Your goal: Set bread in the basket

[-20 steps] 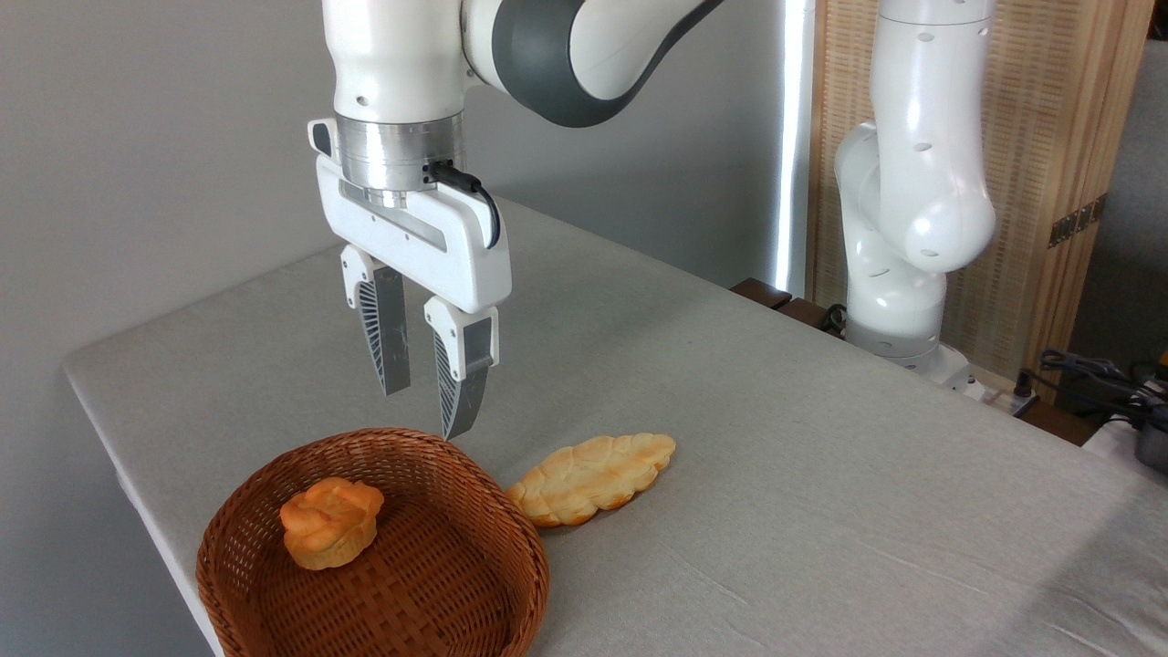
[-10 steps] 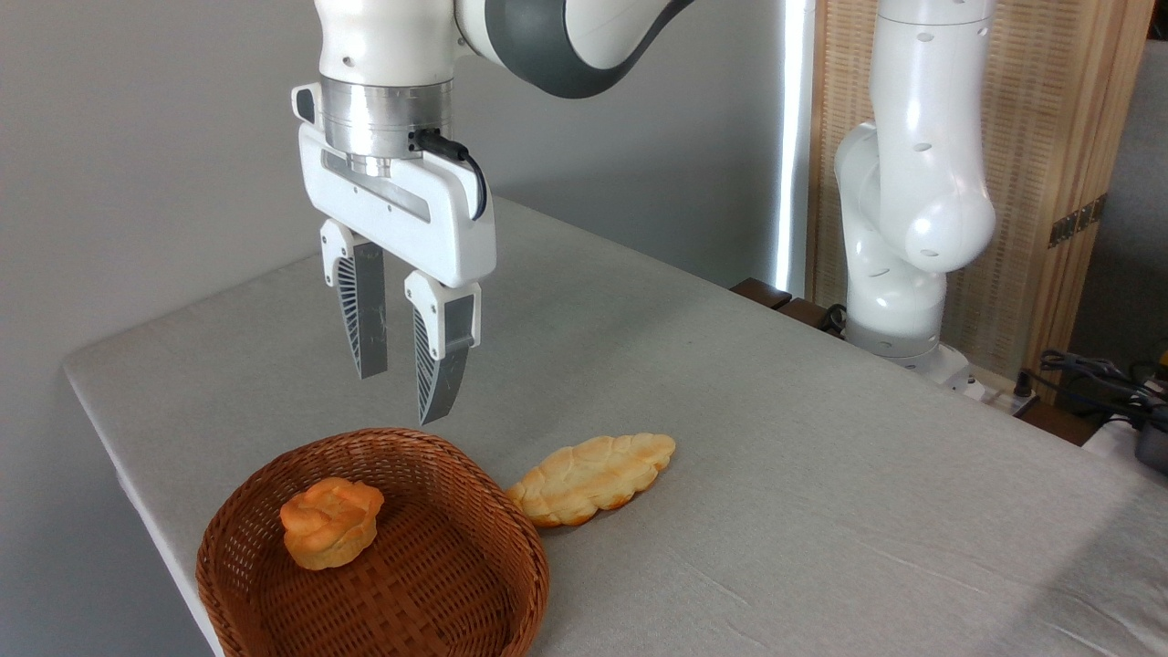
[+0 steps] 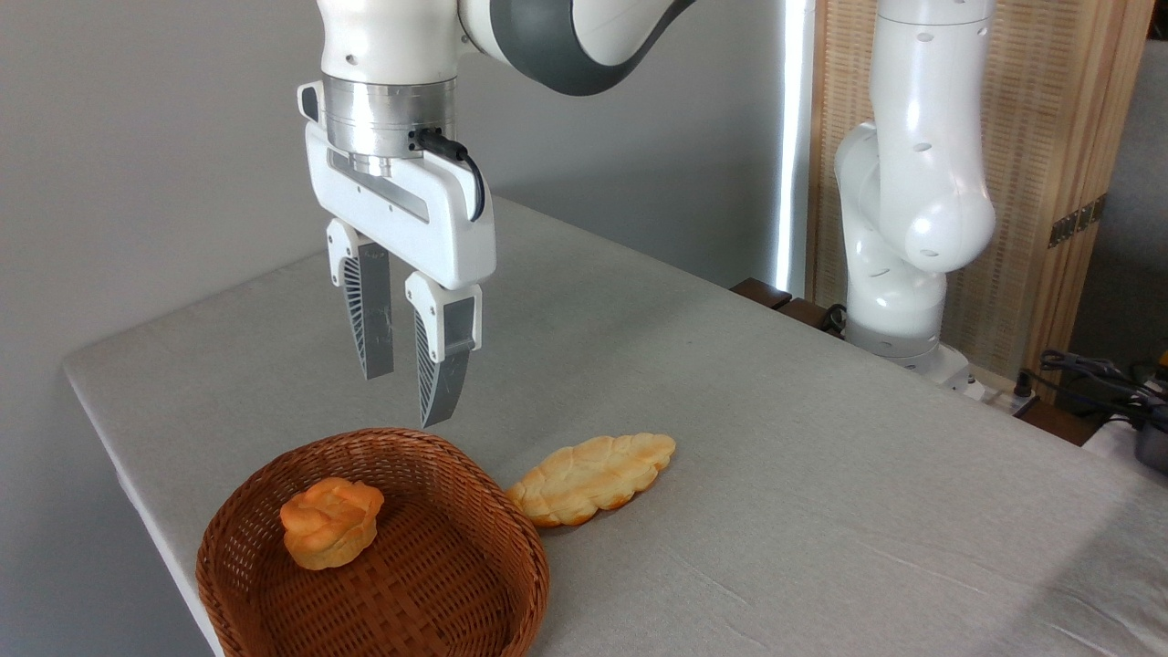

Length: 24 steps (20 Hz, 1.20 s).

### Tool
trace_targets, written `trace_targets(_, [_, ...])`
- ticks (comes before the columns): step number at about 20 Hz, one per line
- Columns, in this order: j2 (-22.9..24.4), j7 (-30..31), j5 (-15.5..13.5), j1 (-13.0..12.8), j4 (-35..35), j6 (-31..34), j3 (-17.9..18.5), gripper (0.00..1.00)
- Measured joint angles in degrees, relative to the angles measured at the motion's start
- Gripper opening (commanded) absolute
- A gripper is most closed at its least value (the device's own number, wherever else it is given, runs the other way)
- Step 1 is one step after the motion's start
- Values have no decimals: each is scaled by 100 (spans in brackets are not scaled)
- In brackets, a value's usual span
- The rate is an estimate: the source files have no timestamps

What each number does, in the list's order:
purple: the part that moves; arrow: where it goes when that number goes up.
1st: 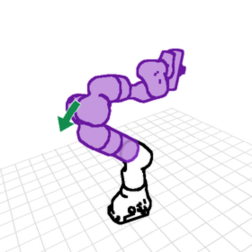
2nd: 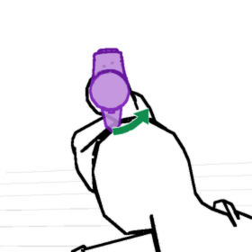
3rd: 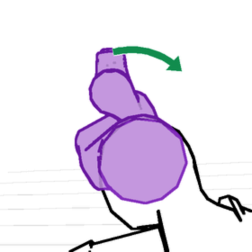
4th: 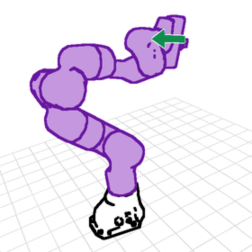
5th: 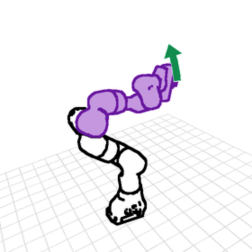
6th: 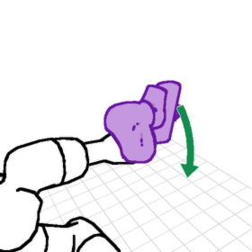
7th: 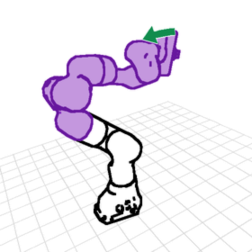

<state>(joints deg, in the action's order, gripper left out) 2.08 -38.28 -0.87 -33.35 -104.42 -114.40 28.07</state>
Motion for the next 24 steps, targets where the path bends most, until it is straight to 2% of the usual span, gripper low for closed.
trace_targets(6, [-3,0,0,0,-3,102,-1,100])
trace_targets(10, [0,-1,0,0,-28,546,-1,100])
trace_targets(13, [16,-1,0,4,-104,627,9,100])
trace_targets(24, [354,-245,1,30,-1167,640,220,100])
